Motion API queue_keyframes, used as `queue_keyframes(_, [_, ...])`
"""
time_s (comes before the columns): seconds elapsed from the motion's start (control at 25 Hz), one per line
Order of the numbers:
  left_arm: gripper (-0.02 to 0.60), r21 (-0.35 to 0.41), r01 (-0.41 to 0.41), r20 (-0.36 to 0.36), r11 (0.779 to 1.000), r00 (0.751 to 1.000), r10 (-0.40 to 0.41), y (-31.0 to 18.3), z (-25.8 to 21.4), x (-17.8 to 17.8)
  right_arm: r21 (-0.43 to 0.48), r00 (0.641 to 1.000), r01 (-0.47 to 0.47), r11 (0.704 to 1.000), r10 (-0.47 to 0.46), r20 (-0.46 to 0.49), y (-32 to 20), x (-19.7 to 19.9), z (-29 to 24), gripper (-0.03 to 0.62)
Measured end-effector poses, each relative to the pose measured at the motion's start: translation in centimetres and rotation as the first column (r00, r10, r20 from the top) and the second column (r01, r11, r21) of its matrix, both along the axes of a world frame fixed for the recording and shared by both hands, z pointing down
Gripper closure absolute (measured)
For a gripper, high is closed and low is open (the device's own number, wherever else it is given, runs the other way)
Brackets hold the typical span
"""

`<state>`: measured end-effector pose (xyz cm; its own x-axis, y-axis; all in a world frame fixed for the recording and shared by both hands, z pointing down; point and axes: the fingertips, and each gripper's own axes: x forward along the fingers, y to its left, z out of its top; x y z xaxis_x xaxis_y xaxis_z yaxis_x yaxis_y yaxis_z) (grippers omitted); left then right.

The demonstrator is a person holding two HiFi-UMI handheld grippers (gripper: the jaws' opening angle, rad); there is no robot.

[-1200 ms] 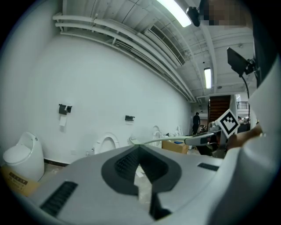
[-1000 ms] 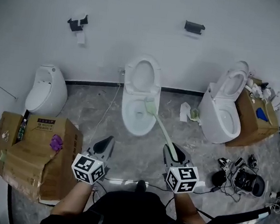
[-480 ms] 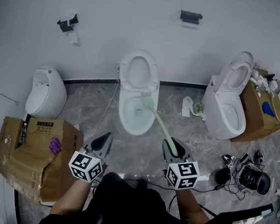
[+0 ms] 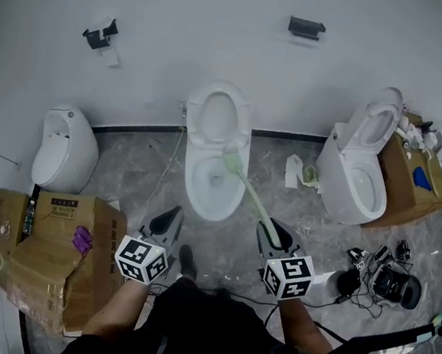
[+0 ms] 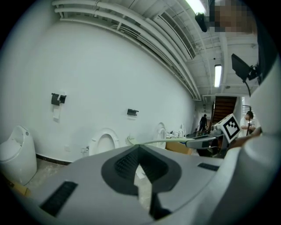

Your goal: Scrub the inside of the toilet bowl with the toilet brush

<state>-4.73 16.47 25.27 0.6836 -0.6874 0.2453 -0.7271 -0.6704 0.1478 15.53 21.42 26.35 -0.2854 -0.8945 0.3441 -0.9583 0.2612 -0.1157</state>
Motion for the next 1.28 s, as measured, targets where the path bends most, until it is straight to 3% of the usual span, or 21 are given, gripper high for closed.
queue_keyframes(0.68, [0.574, -0.042, -0.054, -0.004, 0.998, 0.999, 0.054, -13.9, 3.1, -3.9, -0.094, 0.998, -0.009, 0.996, 0.002, -0.067, -14.0, -4.5, 4.6, 0.488])
queue_keyframes(0.96, [0.574, -0.064, -0.085, -0.034, 0.994, 0.996, 0.082, -18.7, 4.5, -5.4, -0.144, 0.995, -0.05, 0.988, 0.037, -0.088, -17.8, -6.1, 7.0, 0.488])
queue_keyframes(1.12, [0.574, -0.072, -0.124, -0.01, 0.99, 0.992, 0.124, -21.0, 6.1, -5.7, -0.162, 0.993, -0.071, 0.984, 0.055, -0.104, -19.8, -6.9, 8.5, 0.488])
queue_keyframes(1.28, [0.574, -0.097, -0.11, -0.011, 0.989, 0.994, 0.11, -22.4, 7.9, -5.9, -0.195, 0.991, -0.057, 0.979, 0.032, -0.132, -21.0, -7.2, 10.6, 0.488])
